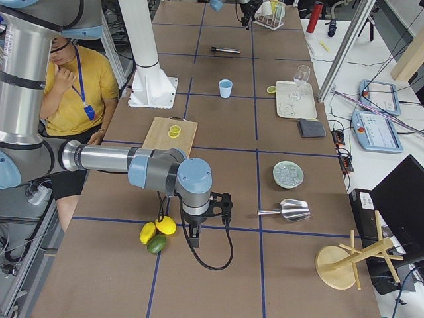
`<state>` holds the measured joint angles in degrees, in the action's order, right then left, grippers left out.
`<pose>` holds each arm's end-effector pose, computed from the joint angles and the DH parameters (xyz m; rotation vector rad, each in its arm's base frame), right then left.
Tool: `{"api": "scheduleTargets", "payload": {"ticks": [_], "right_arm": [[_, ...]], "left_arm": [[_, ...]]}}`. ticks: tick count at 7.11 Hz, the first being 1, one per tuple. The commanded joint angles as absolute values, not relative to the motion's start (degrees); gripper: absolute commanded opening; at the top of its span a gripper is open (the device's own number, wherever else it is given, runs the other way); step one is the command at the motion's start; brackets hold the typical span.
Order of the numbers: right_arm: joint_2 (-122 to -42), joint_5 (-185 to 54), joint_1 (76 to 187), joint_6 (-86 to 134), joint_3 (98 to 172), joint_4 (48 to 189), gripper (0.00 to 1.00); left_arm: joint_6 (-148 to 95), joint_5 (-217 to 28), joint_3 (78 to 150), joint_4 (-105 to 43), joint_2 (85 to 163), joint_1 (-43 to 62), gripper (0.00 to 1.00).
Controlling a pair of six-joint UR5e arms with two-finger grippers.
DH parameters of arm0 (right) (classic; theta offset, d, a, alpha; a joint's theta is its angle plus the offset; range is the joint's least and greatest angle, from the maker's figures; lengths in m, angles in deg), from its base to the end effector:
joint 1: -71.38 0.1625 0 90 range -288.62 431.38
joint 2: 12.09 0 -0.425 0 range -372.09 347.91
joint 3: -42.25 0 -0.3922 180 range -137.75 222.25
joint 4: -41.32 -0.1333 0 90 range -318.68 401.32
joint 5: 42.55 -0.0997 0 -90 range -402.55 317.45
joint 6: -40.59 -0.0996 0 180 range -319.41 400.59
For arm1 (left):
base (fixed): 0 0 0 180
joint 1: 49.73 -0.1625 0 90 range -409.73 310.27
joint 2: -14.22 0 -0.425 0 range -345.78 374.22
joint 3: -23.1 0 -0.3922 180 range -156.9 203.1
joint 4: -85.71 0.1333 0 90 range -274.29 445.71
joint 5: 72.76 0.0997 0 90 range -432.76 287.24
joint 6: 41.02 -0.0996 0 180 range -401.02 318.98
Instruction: Squeeze lemon into cup
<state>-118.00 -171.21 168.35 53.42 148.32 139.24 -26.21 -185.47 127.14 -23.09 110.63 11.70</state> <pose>0.1147 -0.3527 0.6606 -0.0125 -0.6861 -0.0525 0.1799 -0.5286 0.4559 0.4898 0.6066 0.3637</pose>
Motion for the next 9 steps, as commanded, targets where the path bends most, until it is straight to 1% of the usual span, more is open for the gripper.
{"api": "scheduleTargets", "payload": {"ticks": [1, 2, 3, 4, 5, 7, 9], "right_arm": [[-118.0, -171.2, 168.4, 53.4, 148.2, 139.2, 1.00], [-118.0, -171.2, 168.3, 53.4, 148.2, 139.2, 1.00], [-118.0, -171.2, 168.3, 53.4, 148.2, 139.2, 1.00], [-118.0, -171.2, 168.3, 53.5, 148.3, 139.2, 1.00], [-118.0, -171.2, 168.3, 53.5, 148.2, 139.2, 1.00], [-118.0, -171.2, 168.3, 53.4, 148.3, 139.2, 1.00], [-118.0, -171.2, 168.3, 53.4, 148.3, 139.2, 1.00]], "left_arm": [[-45.7, -196.2, 126.1, -18.0, 107.5, 25.4, 1.00], [-51.3, -197.0, 126.2, -10.0, 107.1, 31.0, 1.00], [-54.0, -196.9, 125.7, 0.3, 107.1, 33.0, 1.00], [-54.2, -196.9, 125.6, 4.8, 107.0, 34.5, 1.00], [-54.4, -197.3, 125.5, 4.2, 102.9, 39.3, 1.00], [-54.4, -209.7, 125.5, 3.4, 98.3, 40.5, 1.00], [-54.3, -210.6, 126.3, 1.7, 97.0, 41.0, 1.00]]}}
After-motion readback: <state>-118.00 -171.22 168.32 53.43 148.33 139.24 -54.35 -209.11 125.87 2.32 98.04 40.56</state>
